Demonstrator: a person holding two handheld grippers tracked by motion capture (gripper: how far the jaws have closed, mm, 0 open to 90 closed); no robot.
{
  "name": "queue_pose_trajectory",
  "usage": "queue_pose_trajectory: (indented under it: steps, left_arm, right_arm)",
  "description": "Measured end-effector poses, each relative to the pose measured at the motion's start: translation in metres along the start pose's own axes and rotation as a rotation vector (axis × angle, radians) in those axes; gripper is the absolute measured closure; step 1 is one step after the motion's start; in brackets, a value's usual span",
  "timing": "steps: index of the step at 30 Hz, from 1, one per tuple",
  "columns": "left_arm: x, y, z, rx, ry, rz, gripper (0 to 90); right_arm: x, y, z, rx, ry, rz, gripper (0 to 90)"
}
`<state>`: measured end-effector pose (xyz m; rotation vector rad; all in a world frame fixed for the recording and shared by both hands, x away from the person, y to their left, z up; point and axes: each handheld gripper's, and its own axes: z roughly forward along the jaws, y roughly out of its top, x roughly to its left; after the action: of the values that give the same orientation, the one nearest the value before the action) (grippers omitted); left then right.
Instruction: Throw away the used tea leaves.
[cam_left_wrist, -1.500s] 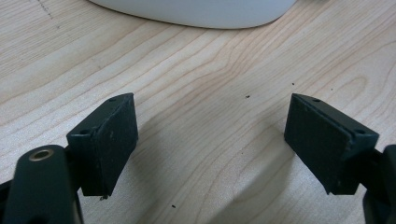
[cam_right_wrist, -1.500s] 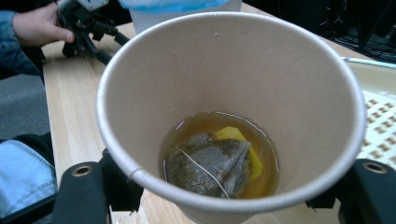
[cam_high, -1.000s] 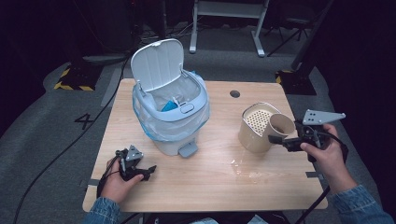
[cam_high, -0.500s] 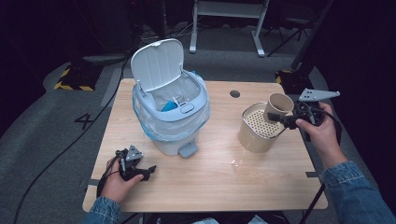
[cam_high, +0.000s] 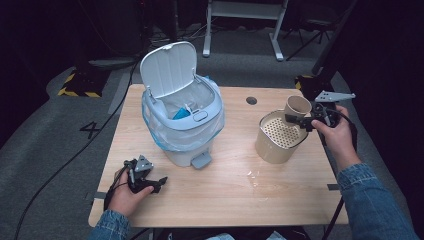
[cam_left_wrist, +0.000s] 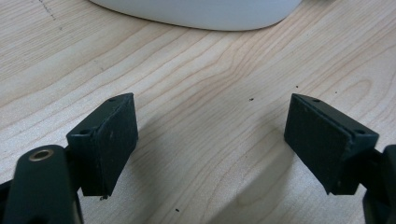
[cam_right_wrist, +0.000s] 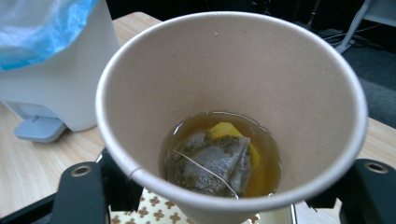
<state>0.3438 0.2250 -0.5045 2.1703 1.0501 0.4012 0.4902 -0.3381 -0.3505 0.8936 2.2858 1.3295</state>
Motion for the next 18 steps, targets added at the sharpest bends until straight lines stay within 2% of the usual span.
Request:
queue_pose_trajectory:
  steps: [4,6,8,13,18]
  left_arm:
    - [0.0000,0.0000,0.0000,0.000,0.000,0.000,17.5]
    - [0.0003,0.0003,0.0002,0.000,0.001,-0.001,17.6]
    - [0.0003,0.0003,0.0002,0.000,0.002,-0.001,17.6]
    - [0.0002,0.0002,0.0002,0.000,0.003,-0.001,17.6]
    - [0.0001,0.0002,0.0001,0.000,0.005,-0.001,17.6]
  right_arm:
    - [0.0005,0.0003,0.0013,-0.010,-0.015,-0.045,30.8]
    - [-0.0003,0.0002,0.0013,-0.012,-0.032,-0.085,31.0]
    - [-0.0007,-0.0003,0.0011,-0.018,-0.069,-0.163,31.3]
    - [-0.0006,0.0003,-0.0004,-0.017,-0.112,-0.306,32.1]
    - [0.0047,0.0029,-0.0025,0.007,-0.151,-0.478,32.5]
